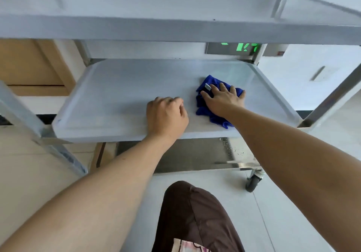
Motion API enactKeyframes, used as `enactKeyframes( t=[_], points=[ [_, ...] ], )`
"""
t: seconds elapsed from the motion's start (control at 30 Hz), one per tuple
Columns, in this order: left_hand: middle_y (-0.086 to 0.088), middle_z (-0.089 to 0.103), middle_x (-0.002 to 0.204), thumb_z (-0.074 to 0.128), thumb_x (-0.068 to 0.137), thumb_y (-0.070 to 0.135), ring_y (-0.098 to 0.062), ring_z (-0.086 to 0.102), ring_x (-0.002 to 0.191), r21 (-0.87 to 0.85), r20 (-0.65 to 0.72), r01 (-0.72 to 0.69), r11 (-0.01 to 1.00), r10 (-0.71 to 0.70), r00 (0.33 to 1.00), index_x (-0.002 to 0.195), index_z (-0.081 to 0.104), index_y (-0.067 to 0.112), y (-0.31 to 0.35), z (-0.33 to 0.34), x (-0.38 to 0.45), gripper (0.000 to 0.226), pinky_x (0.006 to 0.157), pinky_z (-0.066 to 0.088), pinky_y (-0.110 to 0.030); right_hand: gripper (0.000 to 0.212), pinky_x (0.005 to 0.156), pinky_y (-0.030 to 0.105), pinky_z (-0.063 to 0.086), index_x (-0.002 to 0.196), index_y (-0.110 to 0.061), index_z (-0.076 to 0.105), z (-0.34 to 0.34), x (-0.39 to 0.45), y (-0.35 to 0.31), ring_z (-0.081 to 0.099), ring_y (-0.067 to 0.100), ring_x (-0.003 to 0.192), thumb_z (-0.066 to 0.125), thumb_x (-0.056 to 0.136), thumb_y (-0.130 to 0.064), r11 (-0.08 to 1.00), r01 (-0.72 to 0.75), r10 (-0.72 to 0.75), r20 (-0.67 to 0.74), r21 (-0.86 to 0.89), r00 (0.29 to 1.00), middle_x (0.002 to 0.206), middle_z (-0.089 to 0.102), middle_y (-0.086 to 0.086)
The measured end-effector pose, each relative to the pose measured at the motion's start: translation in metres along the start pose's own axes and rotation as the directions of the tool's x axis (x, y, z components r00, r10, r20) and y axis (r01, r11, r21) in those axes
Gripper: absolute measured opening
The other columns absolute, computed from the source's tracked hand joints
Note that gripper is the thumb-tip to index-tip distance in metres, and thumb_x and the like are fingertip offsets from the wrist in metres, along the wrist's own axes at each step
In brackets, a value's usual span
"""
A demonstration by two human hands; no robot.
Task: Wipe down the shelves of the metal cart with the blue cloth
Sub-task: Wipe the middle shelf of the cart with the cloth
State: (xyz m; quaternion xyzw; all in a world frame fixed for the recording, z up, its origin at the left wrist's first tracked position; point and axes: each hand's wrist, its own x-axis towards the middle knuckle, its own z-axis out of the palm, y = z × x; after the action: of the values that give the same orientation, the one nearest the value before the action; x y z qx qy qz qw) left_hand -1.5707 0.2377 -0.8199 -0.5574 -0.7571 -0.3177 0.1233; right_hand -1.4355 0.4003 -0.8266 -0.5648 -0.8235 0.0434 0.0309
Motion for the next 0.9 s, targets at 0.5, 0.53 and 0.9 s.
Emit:
enactKeyframes(
  t=[0.5, 0.53, 0.9],
  points=[
    [-0.004, 0.059, 0.11, 0.065, 0.09, 0.031, -0.023, 0.055, 0.106, 0.189, -0.132, 0.229, 0.955, -0.206, 0.97, 0.113, 0.07, 0.015, -0.187, -0.108, -0.109, 0.029, 0.09, 0.052, -0.046, 0.07, 0.111, 0.064, 0.009, 0.147, -0.04, 0.036, 0.028, -0.023, -0.25, 0.025, 0.036, 0.143, 0.01, 0.092, -0.073, 0.917, 0.399, -0.399, 0.017, 0.005, 0.917, 0.157, 0.036, 0.002],
    [-0.006, 0.061, 0.111, 0.067, 0.089, 0.024, -0.024, 0.057, 0.106, 0.16, -0.144, 0.235, 0.959, -0.212, 0.966, 0.116, 0.069, 0.012, -0.189, -0.11, -0.112, 0.03, 0.09, 0.054, -0.045, 0.07, 0.111, 0.065, 0.009, 0.147, -0.04, 0.037, 0.03, -0.025, -0.259, 0.025, 0.037, 0.143, 0.009, 0.092, -0.073, 0.914, 0.405, -0.405, 0.014, 0.004, 0.914, 0.157, 0.036, 0.003],
    [-0.017, 0.064, 0.126, 0.066, 0.085, -0.002, -0.026, 0.062, 0.117, 0.062, -0.198, 0.274, 0.96, -0.257, 0.946, 0.128, 0.063, 0.007, -0.211, -0.116, -0.146, 0.043, 0.09, 0.057, -0.041, 0.072, 0.11, 0.068, 0.007, 0.144, -0.037, 0.041, 0.038, -0.062, -0.342, 0.029, 0.039, 0.142, 0.007, 0.092, -0.072, 0.841, 0.54, -0.54, 0.0, 0.007, 0.841, 0.155, 0.04, 0.005]
  ],
)
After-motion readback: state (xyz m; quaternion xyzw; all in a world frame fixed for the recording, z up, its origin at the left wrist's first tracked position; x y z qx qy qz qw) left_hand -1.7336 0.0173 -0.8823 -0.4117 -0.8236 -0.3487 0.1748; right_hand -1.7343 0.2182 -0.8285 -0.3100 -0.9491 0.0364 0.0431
